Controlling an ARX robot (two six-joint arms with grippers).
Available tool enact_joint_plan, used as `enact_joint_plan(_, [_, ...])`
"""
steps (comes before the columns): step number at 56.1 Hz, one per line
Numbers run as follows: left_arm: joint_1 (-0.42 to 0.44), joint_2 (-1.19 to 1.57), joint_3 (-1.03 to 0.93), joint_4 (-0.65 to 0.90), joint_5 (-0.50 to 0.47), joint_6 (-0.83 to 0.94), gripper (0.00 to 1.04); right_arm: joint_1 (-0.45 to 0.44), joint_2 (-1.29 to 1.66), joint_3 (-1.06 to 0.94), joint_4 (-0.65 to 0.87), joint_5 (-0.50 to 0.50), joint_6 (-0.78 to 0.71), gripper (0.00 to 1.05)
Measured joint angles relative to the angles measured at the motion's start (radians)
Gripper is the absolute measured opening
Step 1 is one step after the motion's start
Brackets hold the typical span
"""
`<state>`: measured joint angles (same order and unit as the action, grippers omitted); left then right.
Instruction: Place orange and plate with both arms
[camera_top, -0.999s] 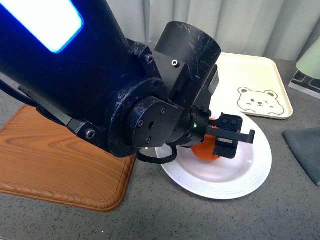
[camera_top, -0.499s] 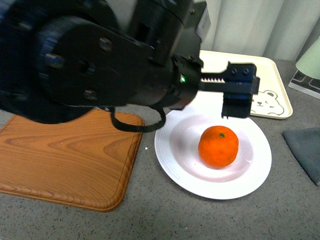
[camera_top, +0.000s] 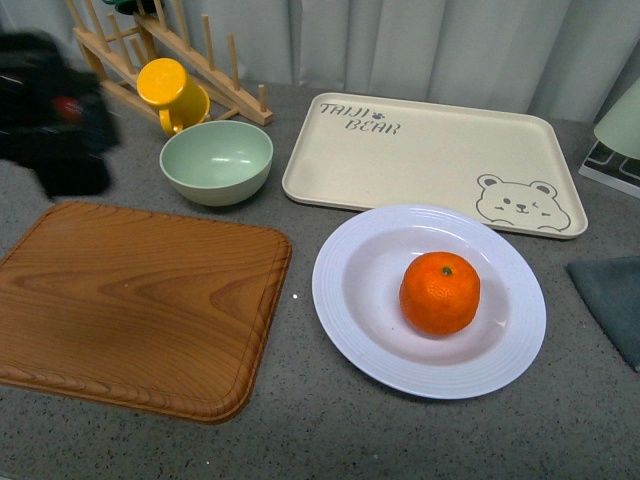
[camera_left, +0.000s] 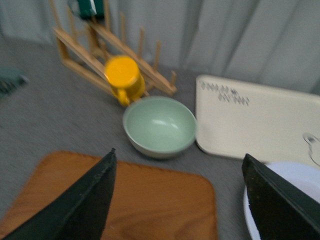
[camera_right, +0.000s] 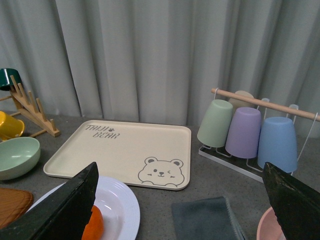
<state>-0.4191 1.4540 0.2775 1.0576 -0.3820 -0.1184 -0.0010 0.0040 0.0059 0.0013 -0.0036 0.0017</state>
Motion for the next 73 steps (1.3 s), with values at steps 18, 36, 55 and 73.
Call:
enact_joint_plan(18, [0.180, -0.336, -0.185, -0.054, 0.149, 0.101, 0.09, 0.000, 0.000, 0.000, -0.001, 0.002, 0.000, 0.96])
enact_joint_plan(36, [0.280, -0.616, -0.249, -0.262, 0.249, 0.110, 0.04, 0.000, 0.000, 0.000, -0.001, 0.002, 0.000, 0.96])
enact_joint_plan(55, [0.414, -0.886, -0.257, -0.499, 0.376, 0.111, 0.04, 0.000, 0.000, 0.000, -0.001, 0.002, 0.000, 0.96])
enact_joint_plan(73, [0.417, -1.061, -0.257, -0.662, 0.380, 0.111, 0.04, 0.000, 0.000, 0.000, -0.001, 0.002, 0.000, 0.96])
